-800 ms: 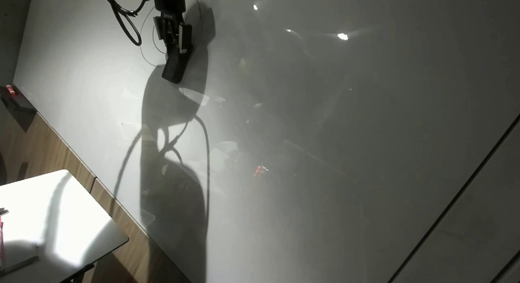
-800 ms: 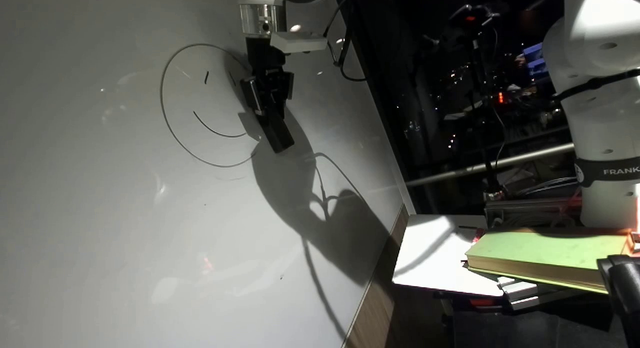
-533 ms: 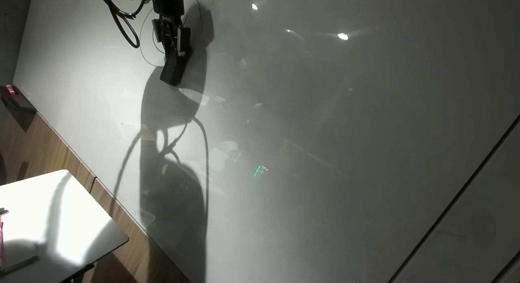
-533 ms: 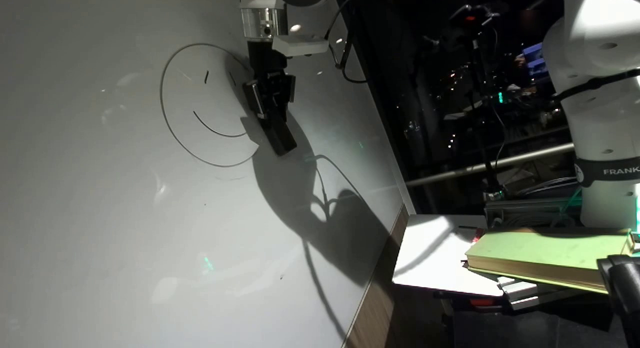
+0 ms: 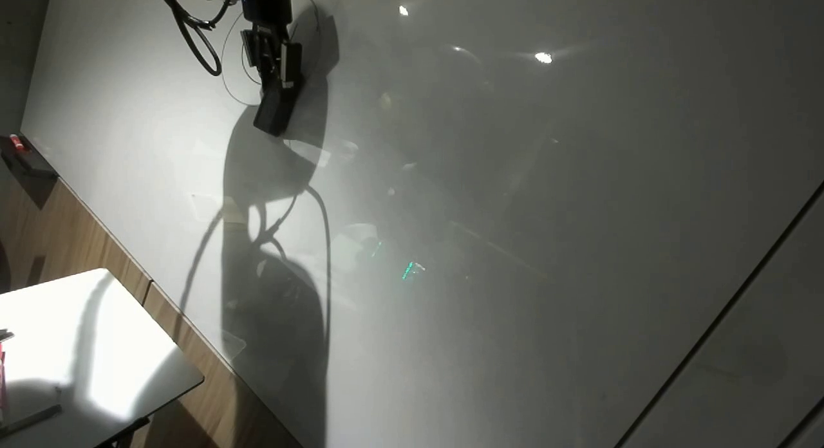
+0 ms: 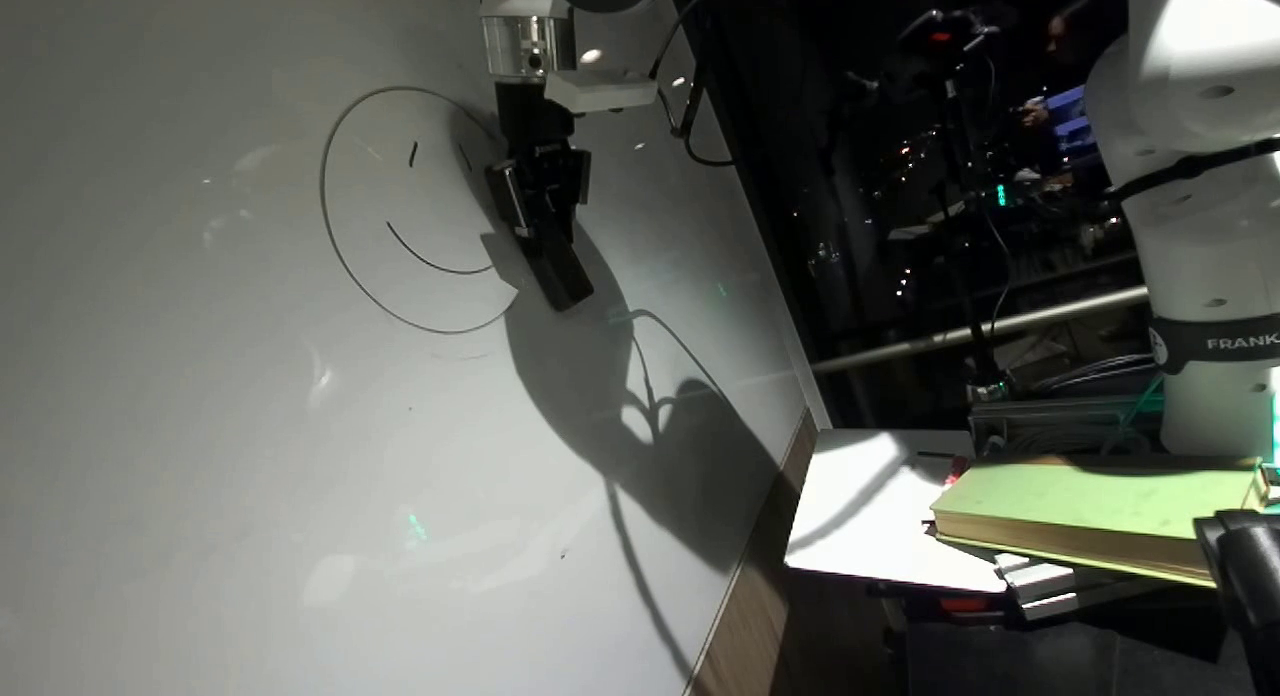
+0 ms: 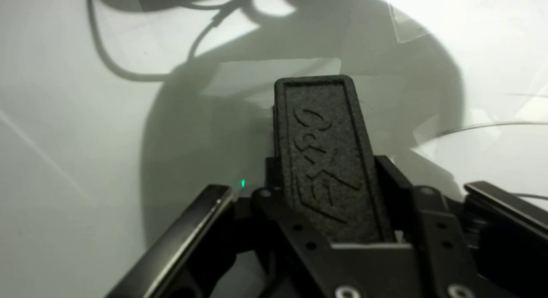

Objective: Erase the drawing on the whiteboard

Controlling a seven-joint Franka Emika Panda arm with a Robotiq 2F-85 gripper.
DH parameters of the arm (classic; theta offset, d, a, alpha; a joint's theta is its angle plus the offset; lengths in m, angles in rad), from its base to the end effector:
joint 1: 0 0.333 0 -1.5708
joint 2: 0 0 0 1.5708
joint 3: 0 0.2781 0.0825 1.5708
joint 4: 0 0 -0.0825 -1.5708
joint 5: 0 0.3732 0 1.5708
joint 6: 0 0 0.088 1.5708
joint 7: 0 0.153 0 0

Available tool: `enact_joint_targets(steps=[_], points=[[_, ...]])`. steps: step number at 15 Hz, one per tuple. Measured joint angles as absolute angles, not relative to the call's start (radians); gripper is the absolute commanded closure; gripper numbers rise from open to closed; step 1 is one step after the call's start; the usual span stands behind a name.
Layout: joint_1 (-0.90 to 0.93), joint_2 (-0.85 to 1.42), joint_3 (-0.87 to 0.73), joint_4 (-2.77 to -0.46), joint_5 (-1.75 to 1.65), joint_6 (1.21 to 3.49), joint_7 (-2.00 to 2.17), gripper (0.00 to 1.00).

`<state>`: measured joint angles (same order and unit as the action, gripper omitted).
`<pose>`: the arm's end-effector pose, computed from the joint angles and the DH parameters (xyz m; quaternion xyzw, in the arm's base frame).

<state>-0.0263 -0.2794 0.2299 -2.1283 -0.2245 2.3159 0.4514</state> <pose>0.5233 0.1021 0.5009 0.9640 -0.0615 0.2537 0.0499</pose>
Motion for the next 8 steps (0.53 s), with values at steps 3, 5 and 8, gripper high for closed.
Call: enact_joint_targets(steps=[3,5,8], points=[[-0.019,-0.287,0.223,-2.134,-0.209,2.315,0.431,0.7],[0.005,-0.334,0.209,-2.112,-0.185,2.314,0.375,0.7],[0.031,-0.404,0.206,-2.008,-0.158,2.268,0.322,0.7]])
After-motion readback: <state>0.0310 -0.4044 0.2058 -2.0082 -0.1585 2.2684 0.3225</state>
